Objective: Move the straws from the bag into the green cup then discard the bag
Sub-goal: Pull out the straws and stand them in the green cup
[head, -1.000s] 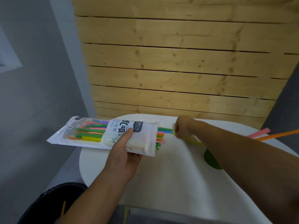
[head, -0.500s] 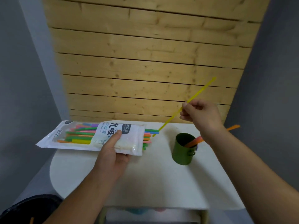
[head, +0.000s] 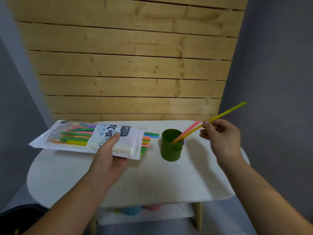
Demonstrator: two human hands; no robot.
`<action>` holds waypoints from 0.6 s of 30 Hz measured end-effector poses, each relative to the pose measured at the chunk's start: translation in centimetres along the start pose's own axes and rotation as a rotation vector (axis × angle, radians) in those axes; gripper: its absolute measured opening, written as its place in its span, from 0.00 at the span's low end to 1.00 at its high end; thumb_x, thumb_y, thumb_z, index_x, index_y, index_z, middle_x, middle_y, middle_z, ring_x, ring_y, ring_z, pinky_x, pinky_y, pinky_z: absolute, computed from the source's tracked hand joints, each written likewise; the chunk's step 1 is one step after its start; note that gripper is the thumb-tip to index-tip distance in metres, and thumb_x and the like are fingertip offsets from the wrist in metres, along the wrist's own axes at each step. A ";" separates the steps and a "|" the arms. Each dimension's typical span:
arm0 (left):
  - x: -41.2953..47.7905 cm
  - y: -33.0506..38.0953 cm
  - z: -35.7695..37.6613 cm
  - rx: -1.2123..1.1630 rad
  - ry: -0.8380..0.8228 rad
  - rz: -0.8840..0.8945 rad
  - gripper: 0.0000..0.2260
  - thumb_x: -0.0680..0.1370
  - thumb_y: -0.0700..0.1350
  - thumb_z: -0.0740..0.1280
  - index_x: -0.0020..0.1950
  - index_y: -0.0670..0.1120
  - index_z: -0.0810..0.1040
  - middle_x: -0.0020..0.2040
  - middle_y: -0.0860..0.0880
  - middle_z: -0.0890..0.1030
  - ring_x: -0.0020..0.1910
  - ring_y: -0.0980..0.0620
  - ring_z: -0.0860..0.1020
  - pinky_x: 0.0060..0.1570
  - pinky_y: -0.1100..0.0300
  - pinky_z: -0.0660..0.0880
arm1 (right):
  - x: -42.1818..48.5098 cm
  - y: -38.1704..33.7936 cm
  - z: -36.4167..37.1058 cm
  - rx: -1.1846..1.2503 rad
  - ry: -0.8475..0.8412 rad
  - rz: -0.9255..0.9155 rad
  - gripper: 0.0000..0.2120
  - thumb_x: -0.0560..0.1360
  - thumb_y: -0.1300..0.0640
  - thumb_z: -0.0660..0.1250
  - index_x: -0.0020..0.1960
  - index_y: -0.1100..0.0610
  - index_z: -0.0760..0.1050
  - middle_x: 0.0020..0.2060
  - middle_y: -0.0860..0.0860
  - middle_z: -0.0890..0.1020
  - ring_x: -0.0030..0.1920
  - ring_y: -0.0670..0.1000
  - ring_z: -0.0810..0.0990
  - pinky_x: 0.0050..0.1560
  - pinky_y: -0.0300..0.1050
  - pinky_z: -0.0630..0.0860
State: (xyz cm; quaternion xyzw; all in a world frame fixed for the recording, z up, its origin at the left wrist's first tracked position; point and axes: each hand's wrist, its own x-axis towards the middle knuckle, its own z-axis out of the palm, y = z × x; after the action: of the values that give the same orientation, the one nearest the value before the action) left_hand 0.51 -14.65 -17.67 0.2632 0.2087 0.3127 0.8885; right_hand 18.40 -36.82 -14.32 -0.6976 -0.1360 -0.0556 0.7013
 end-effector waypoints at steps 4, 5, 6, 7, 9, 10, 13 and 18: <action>0.0 -0.4 0.1 0.026 -0.004 -0.005 0.15 0.78 0.40 0.72 0.63 0.50 0.79 0.57 0.45 0.88 0.54 0.45 0.87 0.50 0.39 0.83 | -0.1 0.9 1.3 -0.170 -0.112 0.119 0.07 0.75 0.56 0.73 0.49 0.59 0.81 0.35 0.53 0.83 0.38 0.55 0.85 0.45 0.57 0.84; -0.1 -0.4 0.1 0.026 -0.004 -0.005 0.15 0.78 0.40 0.72 0.63 0.50 0.79 0.56 0.45 0.88 0.53 0.46 0.87 0.49 0.39 0.83 | -0.4 1.1 1.5 -0.233 -0.132 0.182 0.10 0.75 0.54 0.74 0.50 0.60 0.79 0.38 0.55 0.82 0.39 0.56 0.85 0.45 0.57 0.84; -0.1 -0.4 0.1 0.022 -0.005 -0.004 0.15 0.77 0.40 0.72 0.63 0.50 0.78 0.57 0.45 0.88 0.53 0.45 0.87 0.49 0.40 0.83 | -0.8 1.1 1.6 -0.290 -0.166 0.251 0.13 0.75 0.52 0.74 0.50 0.60 0.77 0.40 0.57 0.82 0.39 0.57 0.84 0.43 0.56 0.84; -0.1 -0.4 0.1 0.020 -0.011 -0.004 0.17 0.77 0.40 0.72 0.65 0.50 0.78 0.57 0.45 0.88 0.53 0.45 0.87 0.48 0.41 0.84 | -1.4 1.0 1.7 -0.316 -0.228 0.316 0.14 0.75 0.50 0.73 0.48 0.61 0.76 0.41 0.58 0.81 0.38 0.56 0.83 0.40 0.53 0.84; -0.2 -0.2 0.2 0.020 -0.029 -0.005 0.20 0.76 0.40 0.73 0.67 0.49 0.77 0.57 0.45 0.87 0.54 0.45 0.87 0.45 0.43 0.85 | -2.8 0.4 2.3 -0.210 -0.401 0.397 0.15 0.77 0.48 0.71 0.46 0.61 0.79 0.40 0.57 0.82 0.36 0.53 0.82 0.36 0.47 0.81; -0.3 -0.2 0.3 0.024 -0.042 -0.006 0.21 0.75 0.40 0.73 0.68 0.49 0.77 0.58 0.45 0.87 0.54 0.45 0.87 0.44 0.45 0.85 | -3.4 0.1 2.7 -0.106 -0.470 0.402 0.15 0.77 0.48 0.70 0.48 0.61 0.81 0.40 0.57 0.83 0.35 0.52 0.82 0.35 0.44 0.80; -0.7 -0.4 0.3 0.048 -0.079 -0.007 0.25 0.71 0.42 0.75 0.68 0.49 0.78 0.58 0.45 0.87 0.54 0.45 0.87 0.42 0.48 0.85 | -4.5 -1.1 4.2 0.090 -0.571 0.353 0.13 0.75 0.50 0.72 0.53 0.58 0.82 0.38 0.54 0.84 0.35 0.50 0.83 0.37 0.42 0.80; -1.0 -0.4 0.1 0.106 -0.107 -0.001 0.23 0.70 0.43 0.75 0.66 0.50 0.79 0.57 0.46 0.88 0.53 0.46 0.87 0.43 0.49 0.85 | -5.4 -1.6 6.4 0.134 -0.582 0.328 0.06 0.73 0.62 0.75 0.49 0.59 0.83 0.32 0.54 0.84 0.34 0.50 0.82 0.38 0.42 0.81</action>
State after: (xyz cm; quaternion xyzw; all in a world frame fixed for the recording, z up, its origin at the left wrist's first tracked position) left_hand 0.00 -15.62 -17.64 0.3260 0.1772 0.2863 0.8834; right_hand 12.11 -31.11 -14.32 -0.6490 -0.2199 0.2685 0.6770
